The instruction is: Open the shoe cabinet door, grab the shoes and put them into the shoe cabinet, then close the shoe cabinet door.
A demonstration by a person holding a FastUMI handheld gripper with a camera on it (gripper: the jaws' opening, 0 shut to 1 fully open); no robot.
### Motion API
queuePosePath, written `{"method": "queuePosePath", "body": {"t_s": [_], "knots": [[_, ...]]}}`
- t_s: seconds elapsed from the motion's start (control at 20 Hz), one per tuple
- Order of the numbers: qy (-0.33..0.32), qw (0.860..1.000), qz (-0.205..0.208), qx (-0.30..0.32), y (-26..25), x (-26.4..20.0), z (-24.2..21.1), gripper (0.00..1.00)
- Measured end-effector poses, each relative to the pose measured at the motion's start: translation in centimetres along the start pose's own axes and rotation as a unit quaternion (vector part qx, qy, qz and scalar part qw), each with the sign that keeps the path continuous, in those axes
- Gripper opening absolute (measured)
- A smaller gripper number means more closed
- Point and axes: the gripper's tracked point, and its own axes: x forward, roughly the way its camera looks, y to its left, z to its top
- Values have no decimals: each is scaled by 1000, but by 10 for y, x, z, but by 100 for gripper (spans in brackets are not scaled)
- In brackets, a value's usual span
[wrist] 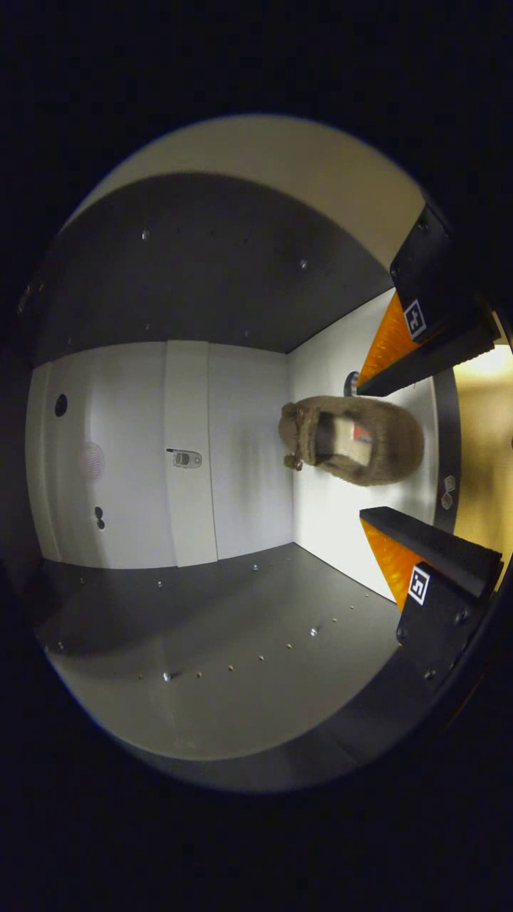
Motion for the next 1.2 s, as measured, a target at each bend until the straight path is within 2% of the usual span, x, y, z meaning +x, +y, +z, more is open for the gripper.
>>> {"method": "queuePosePath", "body": {"t_s": [0.55, 0.75, 0.95, 1.2], "knots": [[-64, 997, 33, -20, -1, -178, -13, 98], [-96, 995, 28, -23, -5, -253, -15, 98], [-110, 994, 25, 5, -20, -316, -23, 98], [-134, 991, -17, 21, -61, -373, -32, 98]]}}
